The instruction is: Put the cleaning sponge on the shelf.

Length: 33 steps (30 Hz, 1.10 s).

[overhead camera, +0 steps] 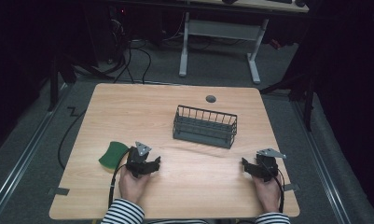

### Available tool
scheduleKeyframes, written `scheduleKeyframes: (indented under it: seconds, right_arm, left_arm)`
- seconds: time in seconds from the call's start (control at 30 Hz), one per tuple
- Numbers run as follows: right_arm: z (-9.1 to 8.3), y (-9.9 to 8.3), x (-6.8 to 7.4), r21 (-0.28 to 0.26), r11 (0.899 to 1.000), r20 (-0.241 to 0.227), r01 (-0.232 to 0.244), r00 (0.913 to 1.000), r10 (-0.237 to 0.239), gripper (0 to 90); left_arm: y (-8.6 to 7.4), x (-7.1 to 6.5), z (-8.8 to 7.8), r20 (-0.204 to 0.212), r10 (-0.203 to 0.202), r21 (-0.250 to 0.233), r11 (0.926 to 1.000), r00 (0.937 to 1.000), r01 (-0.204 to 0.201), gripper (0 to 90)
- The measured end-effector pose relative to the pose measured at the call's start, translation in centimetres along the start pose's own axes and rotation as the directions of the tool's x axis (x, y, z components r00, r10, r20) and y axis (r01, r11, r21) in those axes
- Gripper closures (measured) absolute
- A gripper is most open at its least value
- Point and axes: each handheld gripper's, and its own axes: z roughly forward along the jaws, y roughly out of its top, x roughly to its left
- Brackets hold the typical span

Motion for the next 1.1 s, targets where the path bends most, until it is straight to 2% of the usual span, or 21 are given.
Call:
scheduleKeyframes:
  seconds: [0.27,0.37,0.47,0.63,0.77,0.87,0.97,1.03,1.1]
  right_arm:
    - [0.0,0.0,0.1,0.0,1.0,0.001,0.0,1.0,0.0,33.1]
    - [-0.1,-0.1,0.2,-0.002,1.0,-0.018,0.02,0.9996,-0.02,36.2]
    - [-0.2,-0.1,0.3,-0.004,1.0,-0.018,0.027,0.9995,-0.027,37.1]
    - [-0.3,-0.2,0.4,-0.006,1.0,-0.022,0.021,0.9995,-0.021,40.9]
    - [-0.2,-0.1,0.6,-0.011,0.999,-0.026,0.032,0.9991,-0.032,41.7]
    - [-0.3,-0.1,0.9,-0.047,0.997,0.001,0.056,0.9984,-0.056,42.9]
    - [-0.6,0.0,1.2,-0.07,0.994,0.004,0.082,0.9966,-0.082,43.8]
    - [-0.9,0.1,1.3,-0.082,0.994,-0.01,0.078,0.9968,-0.079,45.1]
    - [-1.1,0.5,1.5,-0.057,0.997,-0.034,0.061,0.9974,-0.063,46.0]
  left_arm:
    - [0.0,0.0,0.0,-0.005,-0.002,-0.001,1.0,1.0,0.002,29.8]
    - [0.0,0.1,-0.1,-0.018,-0.019,-0.007,0.9998,0.9997,0.019,35.2]
    - [0.0,0.2,-0.1,-0.019,-0.025,-0.01,0.9996,0.9995,0.025,35.9]
    - [0.0,0.4,-0.3,-0.005,-0.036,-0.006,0.9993,0.9993,0.036,36.1]
    - [0.3,0.6,-0.7,-0.004,-0.028,-0.023,0.9993,0.9996,0.028,36.2]
    - [0.8,0.8,-0.7,0.003,-0.026,-0.015,0.9995,0.9997,0.026,36.8]
    - [1.5,0.6,-1.0,0.019,-0.014,-0.025,0.9996,0.9997,0.015,37.4]
    - [1.9,0.3,-1.2,0.026,0.003,-0.034,0.9994,0.9997,-0.002,38.0]
    - [2.3,0.3,-1.1,0.042,-0.001,-0.03,0.9995,0.9991,0.002,38.7]
